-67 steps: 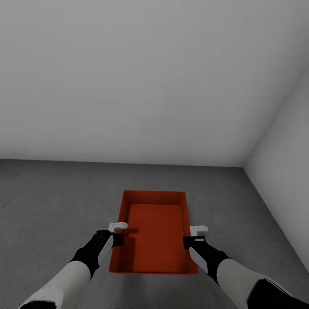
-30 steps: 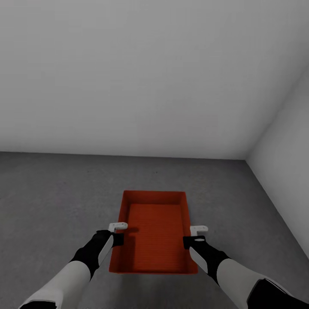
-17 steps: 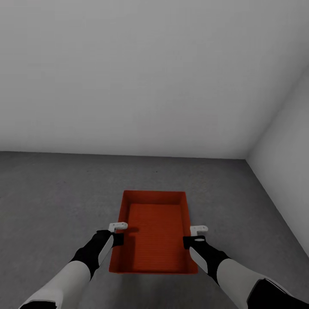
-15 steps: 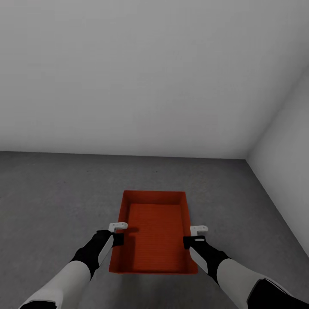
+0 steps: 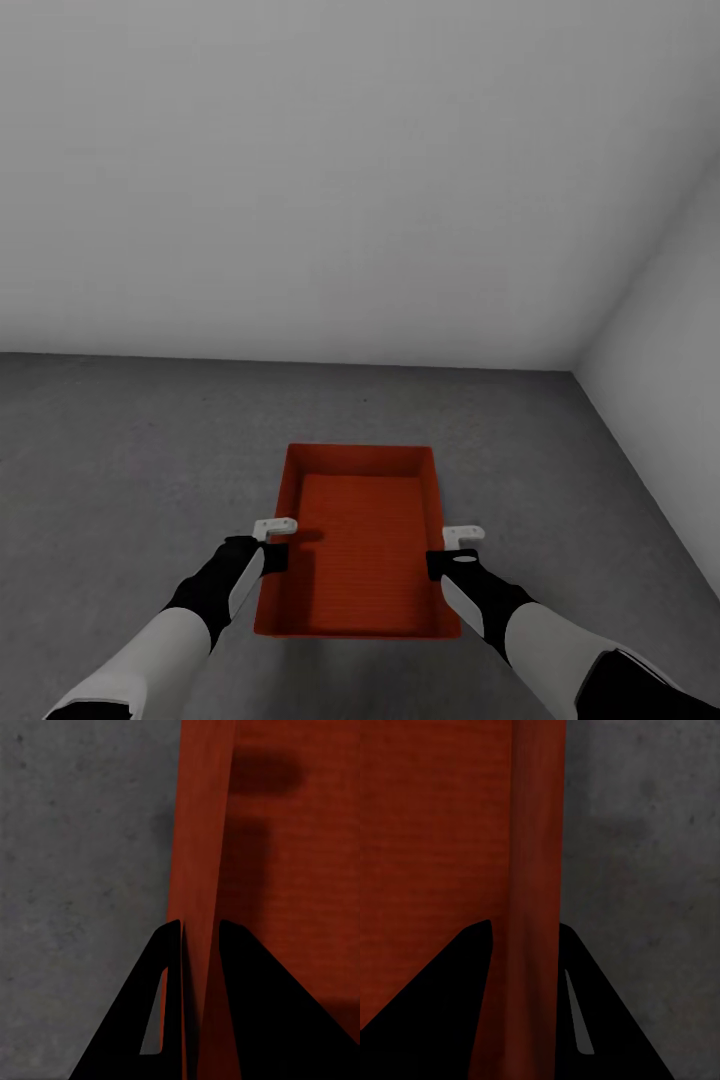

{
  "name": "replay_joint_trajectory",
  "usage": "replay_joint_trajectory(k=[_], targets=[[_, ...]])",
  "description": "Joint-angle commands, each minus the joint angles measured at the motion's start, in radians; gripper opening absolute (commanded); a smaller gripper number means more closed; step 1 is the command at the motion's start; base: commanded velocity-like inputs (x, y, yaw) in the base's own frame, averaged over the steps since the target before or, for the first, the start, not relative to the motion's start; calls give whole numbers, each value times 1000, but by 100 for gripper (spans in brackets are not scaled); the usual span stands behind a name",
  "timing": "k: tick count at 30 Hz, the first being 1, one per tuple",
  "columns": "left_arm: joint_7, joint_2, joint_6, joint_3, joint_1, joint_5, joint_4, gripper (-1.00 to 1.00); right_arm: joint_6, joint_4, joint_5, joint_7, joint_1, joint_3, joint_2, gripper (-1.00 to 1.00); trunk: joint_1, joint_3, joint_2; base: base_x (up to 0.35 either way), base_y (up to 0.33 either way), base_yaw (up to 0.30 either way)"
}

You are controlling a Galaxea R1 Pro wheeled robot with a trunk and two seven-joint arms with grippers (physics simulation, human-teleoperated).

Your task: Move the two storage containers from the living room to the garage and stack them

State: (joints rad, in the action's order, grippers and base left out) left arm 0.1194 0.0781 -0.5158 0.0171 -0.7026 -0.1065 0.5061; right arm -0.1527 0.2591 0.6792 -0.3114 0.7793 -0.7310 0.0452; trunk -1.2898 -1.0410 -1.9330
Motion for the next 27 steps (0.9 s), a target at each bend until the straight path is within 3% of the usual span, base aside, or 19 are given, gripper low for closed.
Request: replay_joint_trajectory(k=[1, 27], targets=[[11, 0, -3, 11, 1, -45, -1, -100, -7, 3, -26, -54, 1, 12, -1, -100, 0, -1, 0, 0, 0, 0], [13, 0, -3, 10, 1, -53, -1, -100, -7, 3, -30, -42, 1, 4, -5, -100, 0, -1, 0, 0, 0, 0]])
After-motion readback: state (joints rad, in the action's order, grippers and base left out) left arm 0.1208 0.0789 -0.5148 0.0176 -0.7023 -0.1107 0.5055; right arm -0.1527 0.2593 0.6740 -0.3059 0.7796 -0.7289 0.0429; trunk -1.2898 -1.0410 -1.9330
